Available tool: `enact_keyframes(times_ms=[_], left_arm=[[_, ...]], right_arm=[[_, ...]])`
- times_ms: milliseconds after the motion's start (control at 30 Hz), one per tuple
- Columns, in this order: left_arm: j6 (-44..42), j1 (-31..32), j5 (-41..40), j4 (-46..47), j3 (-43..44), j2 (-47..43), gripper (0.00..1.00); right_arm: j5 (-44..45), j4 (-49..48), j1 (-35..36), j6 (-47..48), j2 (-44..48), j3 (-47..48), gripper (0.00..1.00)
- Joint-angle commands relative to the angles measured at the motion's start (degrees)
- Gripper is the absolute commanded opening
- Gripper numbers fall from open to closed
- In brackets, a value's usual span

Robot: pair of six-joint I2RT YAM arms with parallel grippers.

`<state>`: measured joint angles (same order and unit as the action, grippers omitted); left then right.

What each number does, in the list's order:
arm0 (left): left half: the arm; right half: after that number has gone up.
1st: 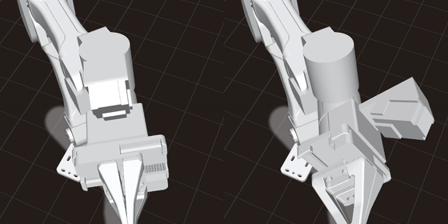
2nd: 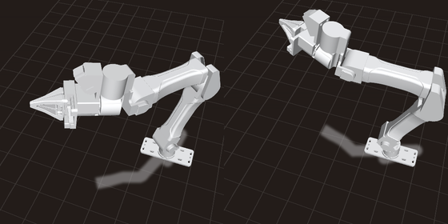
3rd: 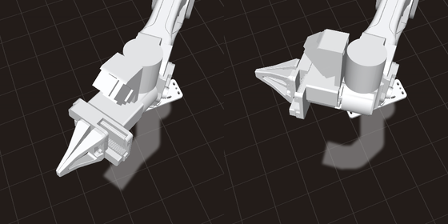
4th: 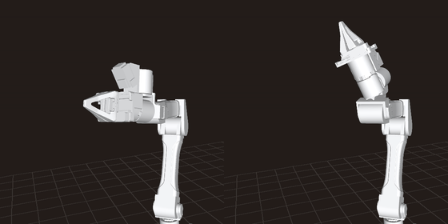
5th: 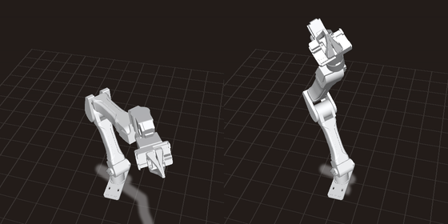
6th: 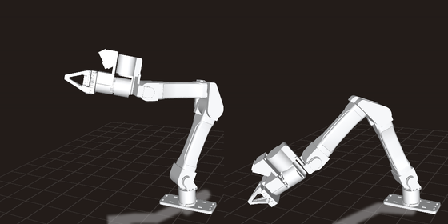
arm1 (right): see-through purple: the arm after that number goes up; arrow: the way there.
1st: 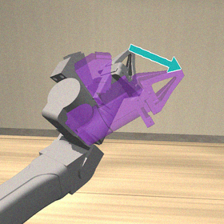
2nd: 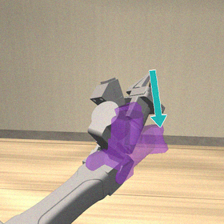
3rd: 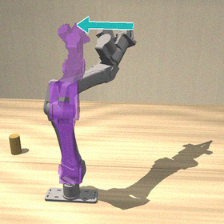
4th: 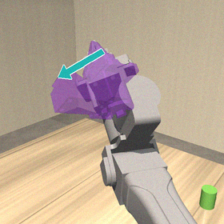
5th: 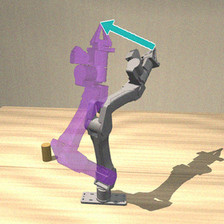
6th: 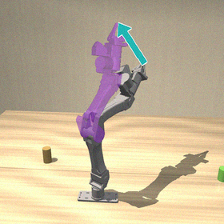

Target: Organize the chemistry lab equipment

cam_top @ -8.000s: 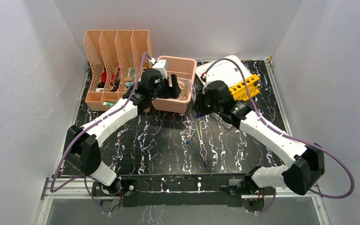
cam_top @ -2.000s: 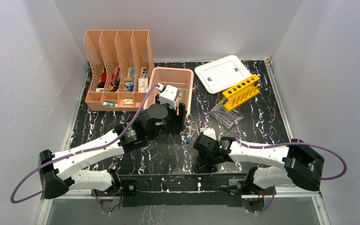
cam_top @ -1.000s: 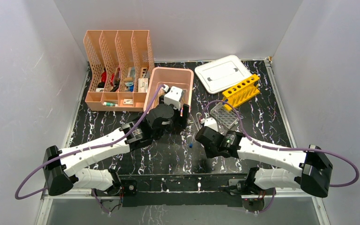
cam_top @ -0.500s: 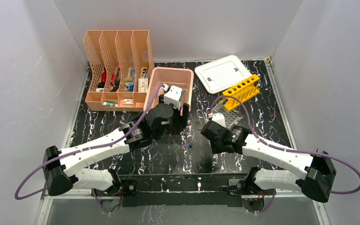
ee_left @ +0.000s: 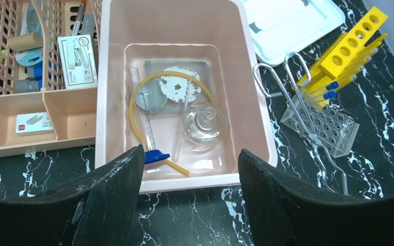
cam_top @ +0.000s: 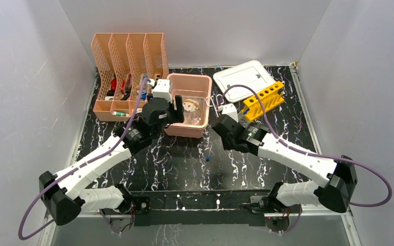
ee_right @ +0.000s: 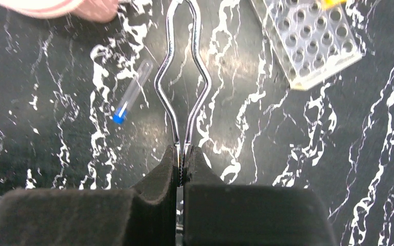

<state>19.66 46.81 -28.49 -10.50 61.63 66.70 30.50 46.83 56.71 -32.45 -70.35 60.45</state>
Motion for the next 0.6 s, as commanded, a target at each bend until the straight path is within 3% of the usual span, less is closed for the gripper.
enact_keyframes(times_ms=[0,567], left_arm=[[1.08,-0.95,0.37,-2.71,-0.32,-3.69,0.65],[0.55,-2.65,-2.34,-4.64,-3.75,-7.59,0.64]], right_arm=[[2.02,-7.07,-1.36,5.99,-2.63,6.15,0.00],[-7.30,-16.23,-6.90,18.39,-24.05,26.53,0.00]])
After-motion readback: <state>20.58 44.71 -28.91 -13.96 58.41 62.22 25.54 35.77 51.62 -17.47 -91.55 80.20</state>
